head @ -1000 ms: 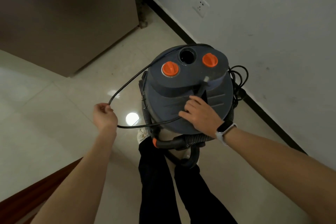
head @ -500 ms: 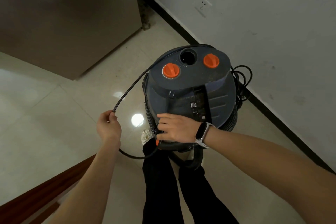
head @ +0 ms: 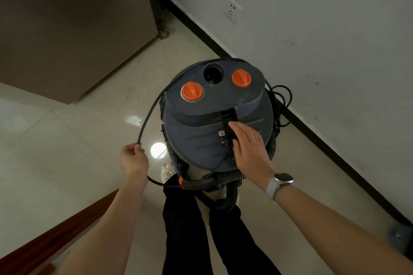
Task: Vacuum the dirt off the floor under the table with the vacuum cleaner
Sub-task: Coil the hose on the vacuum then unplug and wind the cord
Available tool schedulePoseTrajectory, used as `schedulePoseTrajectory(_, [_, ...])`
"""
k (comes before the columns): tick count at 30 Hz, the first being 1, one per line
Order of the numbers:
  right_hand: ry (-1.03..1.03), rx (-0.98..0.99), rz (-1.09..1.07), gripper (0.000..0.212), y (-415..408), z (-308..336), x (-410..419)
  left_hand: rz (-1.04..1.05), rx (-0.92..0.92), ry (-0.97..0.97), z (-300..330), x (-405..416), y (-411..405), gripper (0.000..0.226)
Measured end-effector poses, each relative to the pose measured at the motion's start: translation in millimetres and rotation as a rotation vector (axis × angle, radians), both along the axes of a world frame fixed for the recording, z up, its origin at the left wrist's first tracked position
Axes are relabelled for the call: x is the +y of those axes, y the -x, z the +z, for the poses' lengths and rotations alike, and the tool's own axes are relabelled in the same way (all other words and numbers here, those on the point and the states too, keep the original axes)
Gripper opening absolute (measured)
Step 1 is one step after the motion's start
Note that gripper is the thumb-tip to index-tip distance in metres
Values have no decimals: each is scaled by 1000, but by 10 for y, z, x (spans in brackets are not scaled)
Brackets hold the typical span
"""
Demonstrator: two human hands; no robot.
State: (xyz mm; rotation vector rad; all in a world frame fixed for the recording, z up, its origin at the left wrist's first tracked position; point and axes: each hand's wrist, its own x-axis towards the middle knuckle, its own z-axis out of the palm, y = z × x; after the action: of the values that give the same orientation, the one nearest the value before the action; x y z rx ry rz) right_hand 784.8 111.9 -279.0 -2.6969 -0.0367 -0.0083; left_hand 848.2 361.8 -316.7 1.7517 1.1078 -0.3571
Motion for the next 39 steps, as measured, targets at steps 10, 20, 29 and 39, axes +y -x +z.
schedulePoseTrajectory(10, [-17,147,70,42,-195,-68,-501,83,-55,142,98,-269,-331,12])
schedulePoseTrajectory(20, [325,273,-163,18,-94,-33,-874,164,-66,172,10,-278,-808,11])
schedulePoseTrajectory(29, [56,420,-421,41,210,-147,-639,-183,103,94,-366,-412,-40,38])
schedulePoseTrajectory(39, [144,553,-338,52,370,-172,-579,-595,-199,-61,-79,-591,144,54])
